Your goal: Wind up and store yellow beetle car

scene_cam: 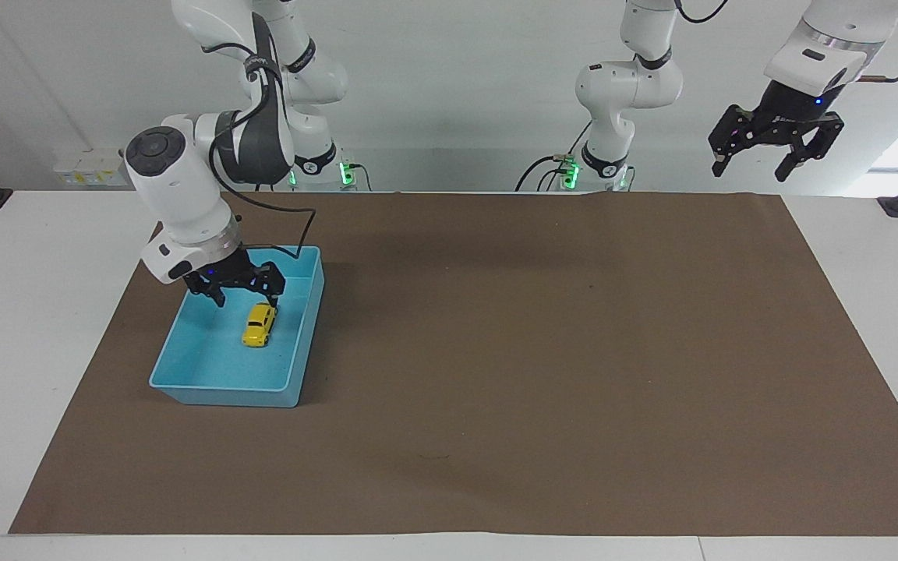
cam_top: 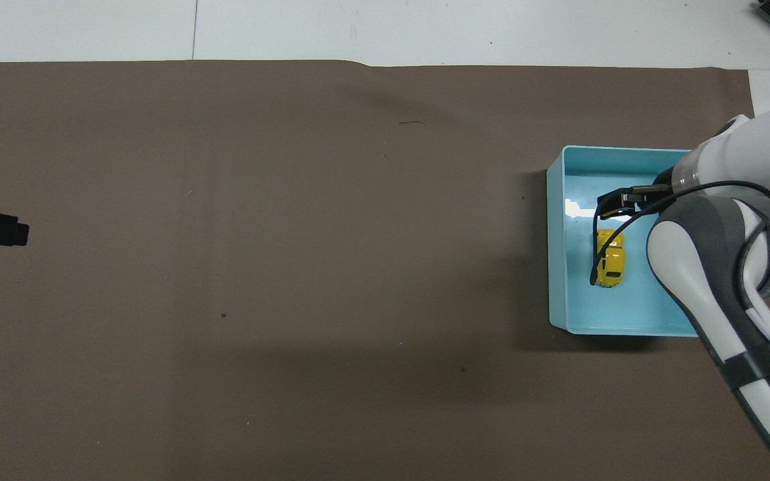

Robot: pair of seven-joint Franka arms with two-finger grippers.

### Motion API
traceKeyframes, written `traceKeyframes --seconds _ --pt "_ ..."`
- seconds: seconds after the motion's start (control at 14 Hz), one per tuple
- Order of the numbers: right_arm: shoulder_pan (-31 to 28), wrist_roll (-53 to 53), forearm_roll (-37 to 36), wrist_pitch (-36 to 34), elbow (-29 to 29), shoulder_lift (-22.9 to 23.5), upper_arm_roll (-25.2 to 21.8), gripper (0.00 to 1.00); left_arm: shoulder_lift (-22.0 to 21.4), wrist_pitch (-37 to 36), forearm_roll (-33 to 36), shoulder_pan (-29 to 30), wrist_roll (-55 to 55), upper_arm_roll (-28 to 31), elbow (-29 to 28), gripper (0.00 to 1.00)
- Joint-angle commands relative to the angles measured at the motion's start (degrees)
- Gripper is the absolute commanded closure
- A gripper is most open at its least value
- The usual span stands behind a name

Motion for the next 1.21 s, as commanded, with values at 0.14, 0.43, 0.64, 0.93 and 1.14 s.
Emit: traceKeyframes --seconds 0.14,0.43,0.64,0.93,1.14 --pt "-0.49 1.16 -0.26 -6.0 1.0 -6.37 0.54 0.0 -0.96 -0.59 -0.26 0.41 0.04 -0.13 -0.72 0.0" --pt "-0.49 1.25 1.75 -15.66 8.37 -6.64 0.45 0.0 -0.95 -0.59 -0.26 0.41 0.04 -0.13 -0.63 0.0" --pt "-0.93 1.16 1.85 -22.34 13.82 -6.12 0.45 0.0 -0.96 -0.59 -0.26 0.41 0.04 -0.13 -0.72 0.0" --pt "-1.02 0.9 1.58 -24.3 15.69 -6.28 0.45 0.0 -0.96 -0.59 -0.26 0.41 0.04 -0.13 -0.63 0.0" --pt "-0.76 0.64 1.5 -22.36 14.63 -6.64 0.45 0.0 -0.87 -0.59 -0.26 0.41 0.04 -0.13 -0.63 0.0"
